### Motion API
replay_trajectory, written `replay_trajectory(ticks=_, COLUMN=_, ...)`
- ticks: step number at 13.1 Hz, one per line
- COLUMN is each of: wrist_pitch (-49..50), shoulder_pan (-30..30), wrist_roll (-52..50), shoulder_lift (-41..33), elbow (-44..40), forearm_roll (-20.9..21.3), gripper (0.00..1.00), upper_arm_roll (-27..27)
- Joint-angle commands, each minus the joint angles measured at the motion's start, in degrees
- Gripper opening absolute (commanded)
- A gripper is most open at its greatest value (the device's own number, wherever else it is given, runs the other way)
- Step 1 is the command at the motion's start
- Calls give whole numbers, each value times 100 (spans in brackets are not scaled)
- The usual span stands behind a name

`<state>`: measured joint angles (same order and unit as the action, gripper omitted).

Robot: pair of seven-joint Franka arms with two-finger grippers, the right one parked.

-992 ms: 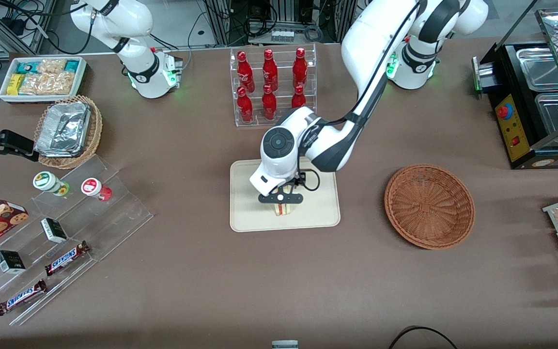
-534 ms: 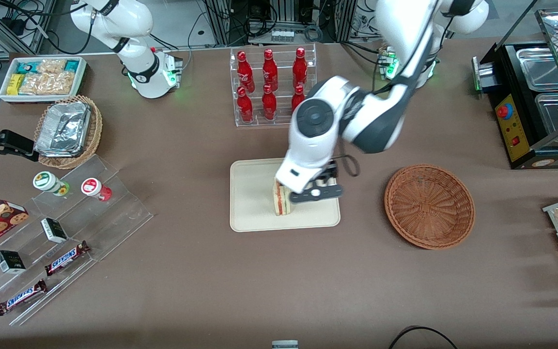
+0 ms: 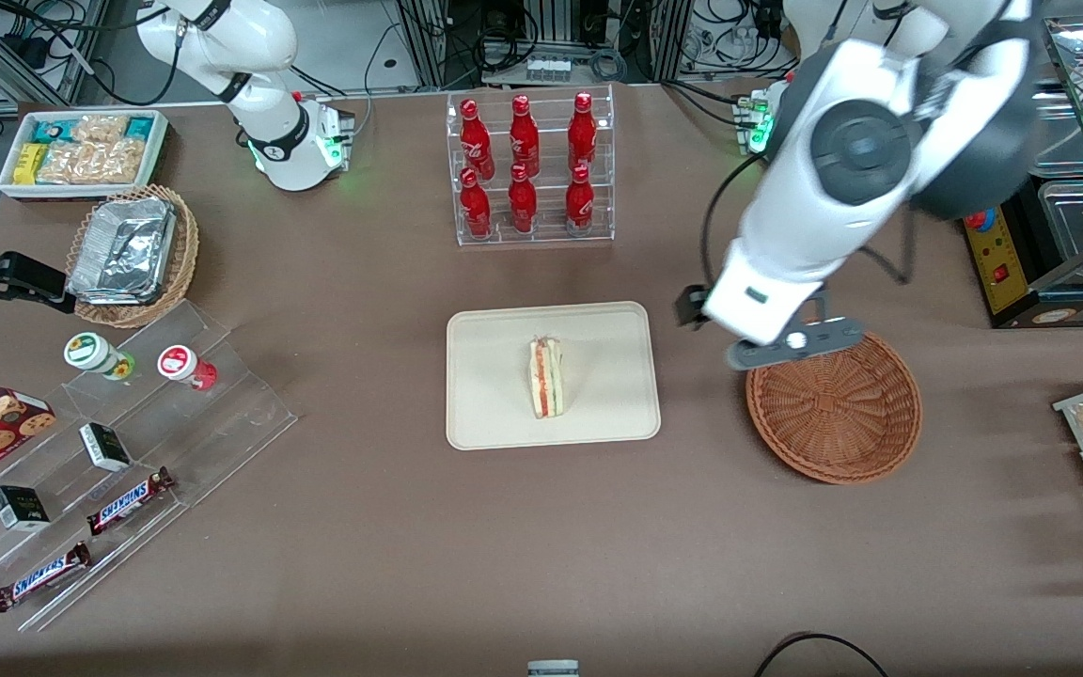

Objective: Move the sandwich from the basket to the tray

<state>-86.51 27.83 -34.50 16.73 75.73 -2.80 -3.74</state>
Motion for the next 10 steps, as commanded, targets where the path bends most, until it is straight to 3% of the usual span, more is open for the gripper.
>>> replay_trajectory(ticks=1, wrist_pitch=56, shoulder_pan=-418, wrist_roll=513, shoulder_lift=-581, elbow=572, forearm_roll=86, gripper=100, upper_arm_roll=49)
replay_trajectory(ticks=10, wrist_pitch=495, shoulder_pan=-1675, wrist_roll=2324, shoulder_lift=-1321, elbow=995, forearm_roll=95, gripper=100, upper_arm_roll=49)
